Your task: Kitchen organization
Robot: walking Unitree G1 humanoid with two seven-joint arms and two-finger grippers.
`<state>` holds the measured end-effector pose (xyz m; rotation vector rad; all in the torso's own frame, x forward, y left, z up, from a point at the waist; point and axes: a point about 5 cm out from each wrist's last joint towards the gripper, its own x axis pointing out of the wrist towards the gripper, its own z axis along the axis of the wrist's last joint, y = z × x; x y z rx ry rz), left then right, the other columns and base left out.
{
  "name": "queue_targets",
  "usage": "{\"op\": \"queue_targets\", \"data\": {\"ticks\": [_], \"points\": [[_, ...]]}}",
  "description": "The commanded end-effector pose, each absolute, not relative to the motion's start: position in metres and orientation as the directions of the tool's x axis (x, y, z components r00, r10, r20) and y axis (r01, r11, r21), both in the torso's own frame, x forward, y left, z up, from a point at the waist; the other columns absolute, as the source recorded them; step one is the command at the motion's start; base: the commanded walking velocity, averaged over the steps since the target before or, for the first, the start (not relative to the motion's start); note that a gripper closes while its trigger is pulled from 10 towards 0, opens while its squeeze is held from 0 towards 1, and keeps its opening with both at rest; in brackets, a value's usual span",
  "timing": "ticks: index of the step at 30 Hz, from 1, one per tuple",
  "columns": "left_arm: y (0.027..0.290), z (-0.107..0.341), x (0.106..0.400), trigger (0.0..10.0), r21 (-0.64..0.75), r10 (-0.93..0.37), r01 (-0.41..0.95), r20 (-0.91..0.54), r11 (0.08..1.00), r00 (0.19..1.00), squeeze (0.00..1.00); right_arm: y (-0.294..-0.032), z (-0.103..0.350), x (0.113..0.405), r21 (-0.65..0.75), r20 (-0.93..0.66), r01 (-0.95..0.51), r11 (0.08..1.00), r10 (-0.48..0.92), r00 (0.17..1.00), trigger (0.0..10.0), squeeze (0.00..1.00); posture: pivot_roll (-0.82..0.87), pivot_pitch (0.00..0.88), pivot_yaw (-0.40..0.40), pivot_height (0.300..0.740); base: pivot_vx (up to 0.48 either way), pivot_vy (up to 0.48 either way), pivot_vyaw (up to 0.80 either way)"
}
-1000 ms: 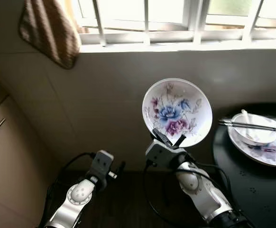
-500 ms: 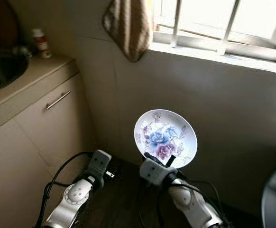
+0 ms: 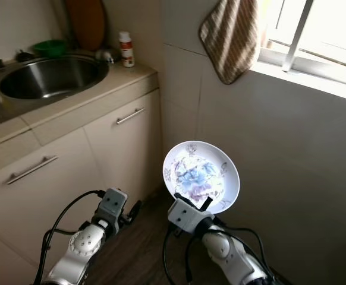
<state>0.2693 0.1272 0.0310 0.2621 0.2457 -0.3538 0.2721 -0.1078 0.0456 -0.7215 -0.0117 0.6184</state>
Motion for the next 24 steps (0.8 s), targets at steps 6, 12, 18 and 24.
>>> {"op": "queue_targets", "data": {"ticks": [6,12,18,24], "points": [[0.132,0.048,0.274,10.0,0.3,-0.223,0.265,-0.167,0.917,0.96,0.0,-0.114,0.055,0.277,-0.647,-0.132,-0.464,0.605,0.51,0.85,0.0,0.0,-0.02,0.0,-0.015,0.74,0.0,0.0,0.8],[0.146,0.083,0.287,10.0,0.34,-0.12,0.101,0.038,0.935,0.992,0.0,-0.124,0.086,0.293,-0.679,0.032,-0.299,0.671,0.434,0.901,0.0,0.0,-0.02,0.0,-0.018,0.74,0.0,0.0,0.8],[0.161,0.123,0.301,10.0,0.359,-0.023,-0.058,0.218,0.931,0.976,0.0,-0.127,0.138,0.314,-0.674,0.236,-0.14,0.725,0.391,0.889,0.2,0.0,-0.02,0.0,-0.02,0.74,0.0,0.0,0.36],[0.158,0.14,0.305,10.0,0.326,-0.013,-0.083,0.284,0.942,0.959,0.0,-0.118,0.15,0.318,-0.672,0.251,-0.157,0.724,0.421,0.872,10.0,0.0,-0.01,0.0,-0.023,0.74,0.0,0.0,0.0]]}}
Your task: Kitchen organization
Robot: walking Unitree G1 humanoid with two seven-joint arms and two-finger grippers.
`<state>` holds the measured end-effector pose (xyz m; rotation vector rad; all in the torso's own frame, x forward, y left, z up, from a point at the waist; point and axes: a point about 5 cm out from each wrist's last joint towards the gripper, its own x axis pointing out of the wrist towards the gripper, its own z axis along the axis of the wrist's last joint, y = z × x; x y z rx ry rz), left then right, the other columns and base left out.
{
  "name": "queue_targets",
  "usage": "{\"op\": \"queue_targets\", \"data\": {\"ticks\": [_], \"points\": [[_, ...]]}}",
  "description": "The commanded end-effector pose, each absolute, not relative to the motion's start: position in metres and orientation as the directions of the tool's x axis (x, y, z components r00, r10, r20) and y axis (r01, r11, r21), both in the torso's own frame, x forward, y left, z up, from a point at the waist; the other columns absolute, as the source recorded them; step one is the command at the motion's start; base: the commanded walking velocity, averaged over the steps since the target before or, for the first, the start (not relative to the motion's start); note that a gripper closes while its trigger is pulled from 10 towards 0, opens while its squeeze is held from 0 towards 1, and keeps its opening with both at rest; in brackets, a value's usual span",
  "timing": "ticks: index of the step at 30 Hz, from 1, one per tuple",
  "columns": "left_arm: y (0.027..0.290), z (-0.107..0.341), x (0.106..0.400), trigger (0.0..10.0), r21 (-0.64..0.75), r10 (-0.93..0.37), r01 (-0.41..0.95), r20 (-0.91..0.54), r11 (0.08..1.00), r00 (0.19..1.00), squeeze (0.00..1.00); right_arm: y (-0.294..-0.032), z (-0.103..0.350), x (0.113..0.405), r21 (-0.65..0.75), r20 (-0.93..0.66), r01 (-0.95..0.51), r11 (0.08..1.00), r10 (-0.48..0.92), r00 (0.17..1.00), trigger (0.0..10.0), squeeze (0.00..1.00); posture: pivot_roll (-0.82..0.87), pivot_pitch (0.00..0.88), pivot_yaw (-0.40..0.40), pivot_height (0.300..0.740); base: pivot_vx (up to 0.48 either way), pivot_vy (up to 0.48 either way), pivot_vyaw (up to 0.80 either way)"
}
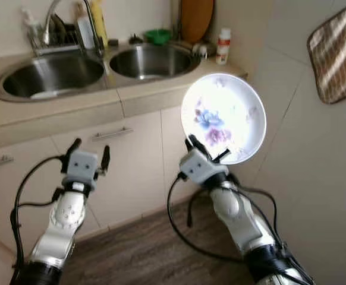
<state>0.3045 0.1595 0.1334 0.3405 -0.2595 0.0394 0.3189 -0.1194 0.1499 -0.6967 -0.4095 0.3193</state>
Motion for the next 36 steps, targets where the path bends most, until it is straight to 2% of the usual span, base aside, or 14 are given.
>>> {"op": "queue_targets", "data": {"ticks": [1,4,11,15,16,18,24,27,29,32,36], "points": [[0.158,0.141,0.305,10.0,0.325,-0.015,-0.083,0.288,0.942,0.957,0.0,-0.117,0.15,0.318,-0.674,0.249,-0.158,0.722,0.424,0.871,10.0,0.0,-0.01,0.0,-0.023,0.74,0.0,0.0,0.0],[0.155,0.146,0.304,10.0,0.316,-0.017,-0.086,0.309,0.945,0.951,0.0,-0.111,0.147,0.317,-0.706,0.234,-0.163,0.689,0.444,0.865,10.0,0.0,-0.01,0.0,-0.022,0.74,0.0,0.0,0.8],[0.154,0.152,0.305,10.0,0.308,-0.018,-0.089,0.328,0.947,0.944,0.0,-0.111,0.149,0.315,-0.691,0.248,-0.159,0.706,0.437,0.864,10.0,0.0,-0.01,0.0,-0.018,0.74,0.142,0.0,0.8],[0.153,0.157,0.307,10.0,0.301,-0.018,-0.092,0.346,0.949,0.938,0.0,-0.112,0.155,0.317,-0.676,0.268,-0.145,0.722,0.424,0.865,10.0,0.0,-0.01,0.0,-0.017,0.74,0.248,0.0,0.8],[0.152,0.161,0.307,10.0,0.298,-0.021,-0.094,0.359,0.95,0.933,0.0,-0.114,0.159,0.319,-0.639,0.293,-0.139,0.757,0.406,0.866,10.0,0.0,-0.01,0.0,-0.017,0.74,0.251,0.0,0.8],[0.151,0.163,0.308,10.0,0.299,-0.022,-0.096,0.369,0.95,0.929,0.0,-0.114,0.163,0.319,-0.627,0.311,-0.129,0.768,0.398,0.863,10.0,0.0,-0.01,0.0,-0.018,0.74,0.251,0.0,0.8],[0.151,0.169,0.308,10.0,0.293,-0.022,-0.101,0.388,0.951,0.921,0.0,-0.117,0.175,0.323,-0.6,0.355,-0.101,0.794,0.377,0.856,10.0,0.0,-0.01,0.0,-0.02,0.74,0.251,0.0,0.0],[0.15,0.17,0.308,10.0,0.293,-0.023,-0.101,0.391,0.951,0.92,0.0,-0.115,0.18,0.325,-0.621,0.364,-0.091,0.778,0.389,0.846,10.0,0.0,-0.01,0.0,-0.019,0.74,0.249,0.0,0.0],[0.15,0.17,0.308,10.0,0.292,-0.024,-0.1,0.393,0.951,0.919,0.0,-0.115,0.182,0.325,-0.634,0.369,-0.079,0.77,0.39,0.843,10.0,0.0,0.0,0.0,-0.021,0.74,0.251,0.0,0.8],[0.149,0.171,0.308,10.0,0.29,-0.026,-0.099,0.397,0.952,0.918,0.0,-0.115,0.186,0.325,-0.583,0.397,-0.083,0.808,0.372,0.839,10.0,0.0,0.0,0.0,-0.021,0.74,0.25,0.0,0.8],[0.148,0.173,0.309,10.0,0.288,-0.026,-0.1,0.403,0.952,0.915,0.0,-0.117,0.192,0.328,-0.579,0.403,-0.074,0.812,0.364,0.84,10.0,0.0,0.0,0.0,-0.02,0.74,0.249,0.0,0.0]]}}
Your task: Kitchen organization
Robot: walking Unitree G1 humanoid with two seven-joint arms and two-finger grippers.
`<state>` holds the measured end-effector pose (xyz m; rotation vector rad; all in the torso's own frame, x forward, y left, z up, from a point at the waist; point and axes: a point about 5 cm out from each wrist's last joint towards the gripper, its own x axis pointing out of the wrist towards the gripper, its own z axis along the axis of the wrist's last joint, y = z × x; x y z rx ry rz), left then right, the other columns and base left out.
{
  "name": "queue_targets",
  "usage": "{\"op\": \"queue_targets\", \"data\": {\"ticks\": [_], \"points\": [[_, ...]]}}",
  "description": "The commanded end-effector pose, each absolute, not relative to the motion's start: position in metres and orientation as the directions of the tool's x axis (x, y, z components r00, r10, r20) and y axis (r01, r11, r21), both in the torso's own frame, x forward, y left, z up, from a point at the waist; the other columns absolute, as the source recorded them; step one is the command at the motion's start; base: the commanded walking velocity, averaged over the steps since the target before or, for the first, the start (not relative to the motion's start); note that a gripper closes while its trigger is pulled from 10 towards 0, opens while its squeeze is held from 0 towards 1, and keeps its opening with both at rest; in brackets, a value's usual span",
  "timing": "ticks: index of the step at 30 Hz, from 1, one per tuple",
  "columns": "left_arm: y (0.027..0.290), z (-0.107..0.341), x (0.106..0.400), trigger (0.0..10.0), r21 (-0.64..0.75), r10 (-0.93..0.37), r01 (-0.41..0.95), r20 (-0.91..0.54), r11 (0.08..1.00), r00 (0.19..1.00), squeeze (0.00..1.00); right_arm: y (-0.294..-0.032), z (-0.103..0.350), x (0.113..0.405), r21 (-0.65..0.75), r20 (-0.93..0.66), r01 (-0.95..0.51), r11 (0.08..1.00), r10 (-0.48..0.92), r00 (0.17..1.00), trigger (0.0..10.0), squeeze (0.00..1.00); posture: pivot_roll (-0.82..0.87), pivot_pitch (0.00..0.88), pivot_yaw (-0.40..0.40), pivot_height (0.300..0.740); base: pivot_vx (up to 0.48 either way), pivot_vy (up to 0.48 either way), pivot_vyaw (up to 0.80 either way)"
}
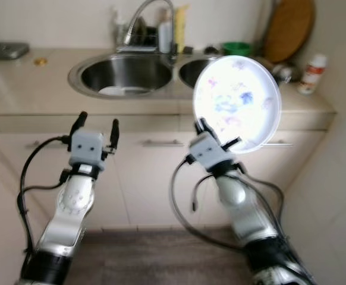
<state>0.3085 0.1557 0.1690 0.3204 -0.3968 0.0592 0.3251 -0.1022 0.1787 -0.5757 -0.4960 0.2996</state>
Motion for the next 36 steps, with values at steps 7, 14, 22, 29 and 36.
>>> {"op": "queue_targets", "data": {"ticks": [7,14,22,29,36], "points": [[0.1463,0.175,0.3091,10.0,0.28,-0.022,-0.103,0.411,0.955,0.911,0.0,-0.1166,0.1963,0.3298,-0.609,0.412,-0.053,0.791,0.373,0.831,10.0,0.0,-0.01,0.0,-0.02,0.74,0.251,0.0,0.57],[0.1462,0.1748,0.3095,10.0,0.276,-0.019,-0.105,0.413,0.955,0.91,0.0,-0.1166,0.1974,0.3301,-0.582,0.422,-0.064,0.81,0.368,0.828,10.0,0.0,-0.01,0.0,-0.022,0.74,0.302,0.0,0.8],[0.1457,0.1757,0.3106,10.0,0.272,-0.017,-0.107,0.417,0.956,0.909,0.0,-0.1157,0.1995,0.3309,-0.582,0.432,-0.061,0.811,0.372,0.822,10.0,0.0,-0.01,0.0,-0.023,0.74,0.374,0.0,0.63],[0.1449,0.1756,0.3113,10.0,0.271,-0.019,-0.105,0.417,0.957,0.909,0.0,-0.1159,0.2004,0.3318,-0.583,0.434,-0.058,0.811,0.371,0.821,10.0,0.0,0.0,0.0,-0.022,0.74,0.378,0.0,0.0],[0.1444,0.1752,0.3115,10.0,0.273,-0.023,-0.101,0.415,0.957,0.909,0.0,-0.12,0.1993,0.3348,-0.565,0.431,-0.034,0.825,0.33,0.84,10.0,0.0,0.0,0.0,-0.022,0.74,0.378,0.0,0.0]]}}
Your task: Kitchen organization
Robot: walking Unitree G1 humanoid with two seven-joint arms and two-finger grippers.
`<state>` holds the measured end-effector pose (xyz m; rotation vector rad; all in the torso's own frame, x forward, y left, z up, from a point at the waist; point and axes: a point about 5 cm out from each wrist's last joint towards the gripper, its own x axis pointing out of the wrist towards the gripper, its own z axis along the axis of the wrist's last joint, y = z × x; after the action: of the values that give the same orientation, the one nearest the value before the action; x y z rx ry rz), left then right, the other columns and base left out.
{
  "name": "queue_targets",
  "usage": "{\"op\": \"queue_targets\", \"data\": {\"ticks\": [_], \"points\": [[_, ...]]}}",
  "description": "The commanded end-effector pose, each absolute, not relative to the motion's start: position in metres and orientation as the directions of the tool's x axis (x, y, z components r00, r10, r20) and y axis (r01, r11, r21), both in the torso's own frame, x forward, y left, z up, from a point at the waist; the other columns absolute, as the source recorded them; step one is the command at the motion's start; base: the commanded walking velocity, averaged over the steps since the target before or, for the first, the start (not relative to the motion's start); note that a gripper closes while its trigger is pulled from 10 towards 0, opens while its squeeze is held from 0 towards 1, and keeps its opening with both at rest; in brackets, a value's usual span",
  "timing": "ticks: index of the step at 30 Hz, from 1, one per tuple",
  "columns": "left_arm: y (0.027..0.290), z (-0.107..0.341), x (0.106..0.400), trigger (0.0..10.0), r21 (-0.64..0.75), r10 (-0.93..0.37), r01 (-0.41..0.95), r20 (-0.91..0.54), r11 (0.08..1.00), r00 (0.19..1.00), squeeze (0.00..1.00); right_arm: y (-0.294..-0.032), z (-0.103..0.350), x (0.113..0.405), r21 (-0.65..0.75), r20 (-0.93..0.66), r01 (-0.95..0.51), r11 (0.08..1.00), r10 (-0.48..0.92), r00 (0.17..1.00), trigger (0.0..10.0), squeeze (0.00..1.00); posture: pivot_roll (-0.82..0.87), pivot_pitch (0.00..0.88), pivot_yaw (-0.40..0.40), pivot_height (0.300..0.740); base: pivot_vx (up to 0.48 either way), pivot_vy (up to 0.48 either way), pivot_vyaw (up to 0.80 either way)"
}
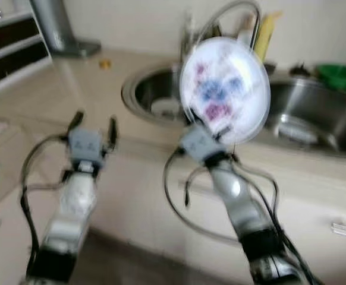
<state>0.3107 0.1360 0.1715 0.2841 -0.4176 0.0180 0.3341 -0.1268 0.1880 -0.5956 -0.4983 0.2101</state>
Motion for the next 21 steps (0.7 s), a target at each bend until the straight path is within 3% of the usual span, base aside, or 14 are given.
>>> {"op": "queue_targets", "data": {"ticks": [1,6,8,11,15,17,21], "points": [[0.144,0.175,0.312,10.0,0.273,-0.023,-0.101,0.415,0.957,0.909,0.0,-0.122,0.2,0.336,-0.556,0.434,-0.023,0.831,0.314,0.844,10.0,0.0,0.0,0.0,-0.022,0.74,0.375,0.0,0.0],[0.144,0.175,0.311,10.0,0.275,-0.024,-0.1,0.413,0.956,0.91,0.0,-0.132,0.201,0.343,-0.501,0.416,0.007,0.865,0.233,0.879,10.0,0.0,0.0,0.0,-0.023,0.74,0.377,0.0,0.0],[0.144,0.175,0.311,10.0,0.276,-0.024,-0.099,0.412,0.956,0.911,0.0,-0.14,0.202,0.347,-0.418,0.413,0.033,0.908,0.157,0.897,10.0,0.0,0.0,0.0,-0.024,0.74,0.373,0.0,0.0],[0.144,0.175,0.311,10.0,0.277,-0.024,-0.1,0.412,0.956,0.911,0.0,-0.149,0.202,0.351,-0.357,0.392,0.068,0.932,0.083,0.916,10.0,0.0,0.0,0.0,-0.024,0.74,0.368,0.0,-0.7],[0.144,0.174,0.311,10.0,0.279,-0.025,-0.099,0.411,0.955,0.911,0.0,-0.156,0.207,0.351,-0.376,0.434,0.126,0.918,0.054,0.899,10.0,0.0,0.0,0.0,-0.023,0.74,0.354,0.0,-0.8],[0.144,0.173,0.311,10.0,0.28,-0.027,-0.098,0.409,0.955,0.912,0.0,-0.159,0.205,0.354,-0.346,0.41,0.128,0.929,0.027,0.912,10.0,0.0,0.0,0.0,-0.025,0.74,0.321,0.0,0.0],[0.143,0.173,0.311,10.0,0.278,-0.034,-0.087,0.403,0.957,0.915,0.0,-0.166,0.204,0.358,-0.295,0.371,0.136,0.946,-0.018,0.928,10.0,0.0,0.0,0.0,-0.025,0.74,0.0,0.0,0.0]]}}
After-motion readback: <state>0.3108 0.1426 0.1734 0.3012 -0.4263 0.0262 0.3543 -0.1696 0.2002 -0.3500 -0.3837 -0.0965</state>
